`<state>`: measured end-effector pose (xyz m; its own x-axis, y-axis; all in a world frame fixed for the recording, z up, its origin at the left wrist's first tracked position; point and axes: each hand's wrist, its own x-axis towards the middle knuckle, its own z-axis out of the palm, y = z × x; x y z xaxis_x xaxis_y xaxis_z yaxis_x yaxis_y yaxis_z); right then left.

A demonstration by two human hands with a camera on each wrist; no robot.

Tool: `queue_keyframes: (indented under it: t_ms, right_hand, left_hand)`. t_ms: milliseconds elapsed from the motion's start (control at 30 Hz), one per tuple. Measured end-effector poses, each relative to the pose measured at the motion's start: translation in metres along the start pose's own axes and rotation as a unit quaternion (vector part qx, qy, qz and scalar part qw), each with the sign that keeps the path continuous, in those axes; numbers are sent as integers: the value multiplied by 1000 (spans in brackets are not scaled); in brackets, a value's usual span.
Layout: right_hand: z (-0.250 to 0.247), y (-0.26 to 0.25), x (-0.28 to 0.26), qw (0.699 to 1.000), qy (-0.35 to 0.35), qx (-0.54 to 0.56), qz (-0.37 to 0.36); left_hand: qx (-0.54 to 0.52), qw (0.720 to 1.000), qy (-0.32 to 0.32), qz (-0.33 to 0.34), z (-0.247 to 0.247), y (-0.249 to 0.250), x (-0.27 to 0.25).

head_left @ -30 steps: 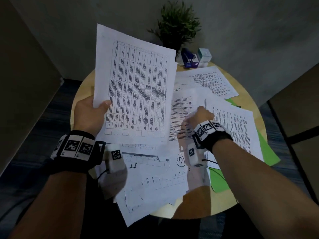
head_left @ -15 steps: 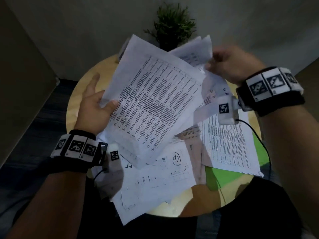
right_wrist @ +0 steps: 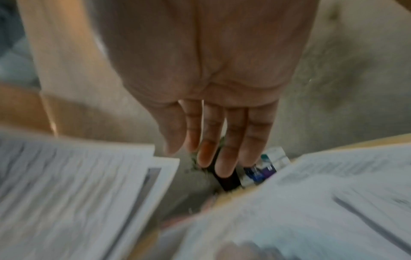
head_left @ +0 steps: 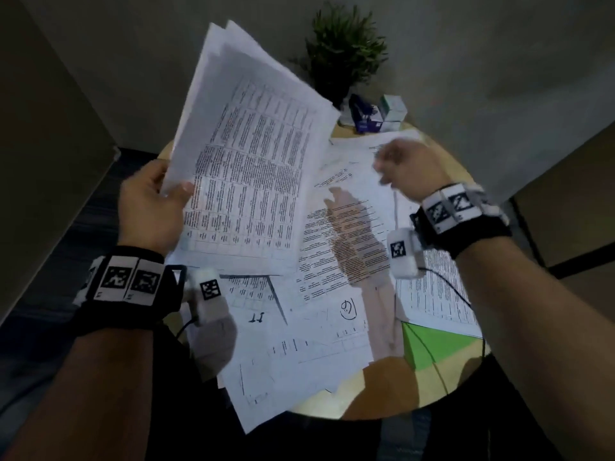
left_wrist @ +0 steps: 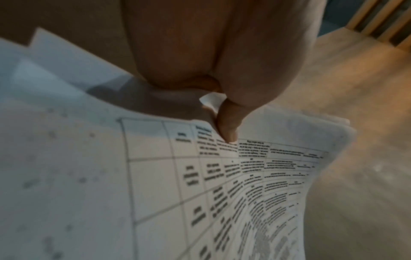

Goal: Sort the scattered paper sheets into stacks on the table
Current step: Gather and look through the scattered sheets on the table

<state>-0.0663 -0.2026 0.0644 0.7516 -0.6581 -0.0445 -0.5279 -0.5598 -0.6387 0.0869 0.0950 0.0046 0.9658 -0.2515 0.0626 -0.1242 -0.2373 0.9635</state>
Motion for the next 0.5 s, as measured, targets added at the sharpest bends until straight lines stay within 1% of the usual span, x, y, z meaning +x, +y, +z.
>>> queue_keyframes:
  t_ms: [100, 167, 200, 267, 333, 367, 500]
  right_hand:
    - [44, 11, -11, 985, -127, -114, -14]
    - [72, 13, -8, 966, -190, -175, -27]
    - [83, 12, -4, 954, -210, -211, -39]
    - [101, 8, 5, 935, -220, -269, -70]
    - [110, 3, 14, 915, -215, -328, -95]
    - [112, 1, 20, 905, -219, -351, -102]
    - [114, -6, 39, 874, -274, -389, -101]
  left_hand:
    - [5, 1000, 21, 2, -3, 0, 0]
    - [1, 1000, 31, 1, -3, -1, -1]
    - [2, 999, 35, 0, -2, -1, -1]
    - [6, 999, 31, -2, -3, -1, -1]
    - [17, 1000, 19, -4, -4, -2, -1]
    - [20, 1000, 13, -4, -4, -2, 0]
    - [21, 1000, 6, -5, -4, -2, 1]
